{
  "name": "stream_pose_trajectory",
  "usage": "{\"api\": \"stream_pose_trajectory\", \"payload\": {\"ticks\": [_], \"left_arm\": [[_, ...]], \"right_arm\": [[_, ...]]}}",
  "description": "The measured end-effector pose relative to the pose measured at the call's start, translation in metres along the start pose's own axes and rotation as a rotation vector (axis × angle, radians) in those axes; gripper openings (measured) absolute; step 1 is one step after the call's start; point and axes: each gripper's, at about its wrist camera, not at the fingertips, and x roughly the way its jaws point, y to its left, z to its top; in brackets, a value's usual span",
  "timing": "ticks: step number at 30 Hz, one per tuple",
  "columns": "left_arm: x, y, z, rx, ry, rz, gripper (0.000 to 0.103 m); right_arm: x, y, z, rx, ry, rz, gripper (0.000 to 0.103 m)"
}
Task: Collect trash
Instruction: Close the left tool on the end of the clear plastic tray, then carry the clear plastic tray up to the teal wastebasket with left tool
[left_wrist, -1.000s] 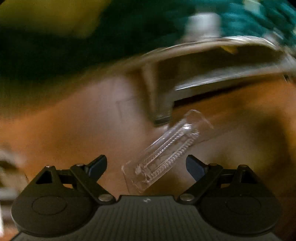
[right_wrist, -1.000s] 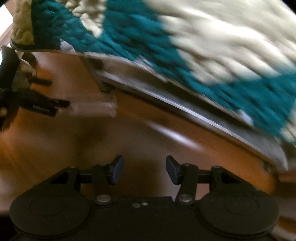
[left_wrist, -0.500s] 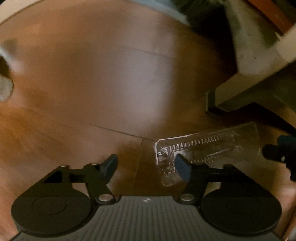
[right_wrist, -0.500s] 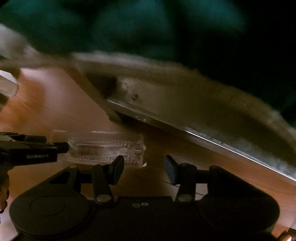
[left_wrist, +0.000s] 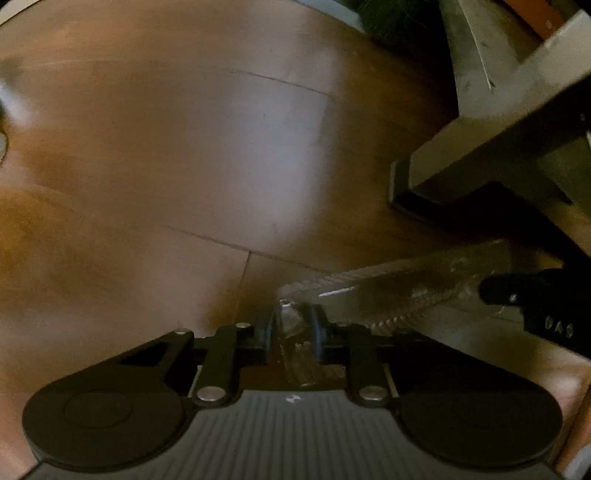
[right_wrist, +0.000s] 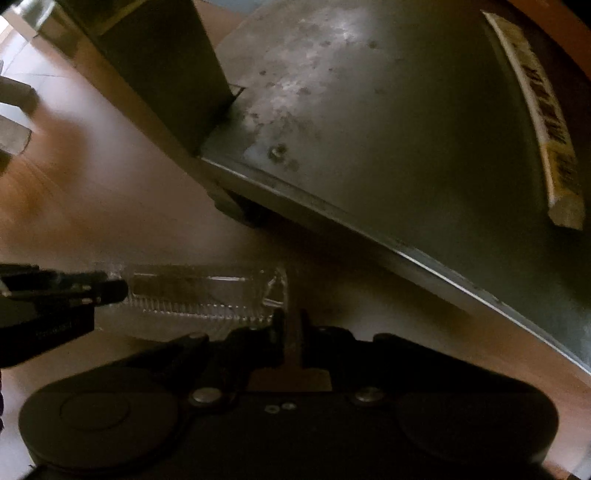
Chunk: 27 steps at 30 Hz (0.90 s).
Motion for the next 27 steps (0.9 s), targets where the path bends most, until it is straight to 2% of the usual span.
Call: {"api": "stream_pose_trajectory", "payload": {"ticks": [3,7,11,15,18,22,25,27], "left_arm": [[-0.012,-0.001,-0.009,-0.011,0.013,-0.022,0.016],[-0.039,-0.007,-0.023,0.002,0.036,-0.063,0.016],[-0.087,-0.022,-0.032,0.07,0.036,-0.096,0.016],[-0.143,-0.041,-0.034,0.137,0.014,-0.133,0.016],[-0.193,-0.071,-0.035,0.232,-0.037,-0.139,0.016],[-0.265,-0.112,-0.037,0.401,-0.141,-0.152,0.016],[-0.315,-0.145,-0.038,0.572,-0.278,-0.089,0.016],[-0.35,-0.163,-0.03,0.602,-0.322,-0.092,0.016]], "right_arm": [[-0.013,-0.006,-0.005,0.016,0.012,0.013,0.005],[-0.052,-0.009,-0.03,0.052,0.017,0.005,0.005],[-0.105,-0.01,-0.049,0.087,-0.019,-0.023,0.005],[-0.172,-0.013,-0.06,0.112,-0.104,-0.064,0.005],[-0.227,-0.024,-0.072,0.152,-0.176,-0.112,0.005],[-0.304,-0.045,-0.095,0.238,-0.281,-0.123,0.005],[-0.361,-0.059,-0.107,0.29,-0.382,-0.107,0.005],[-0.395,-0.067,-0.112,0.32,-0.447,-0.105,0.005]]}}
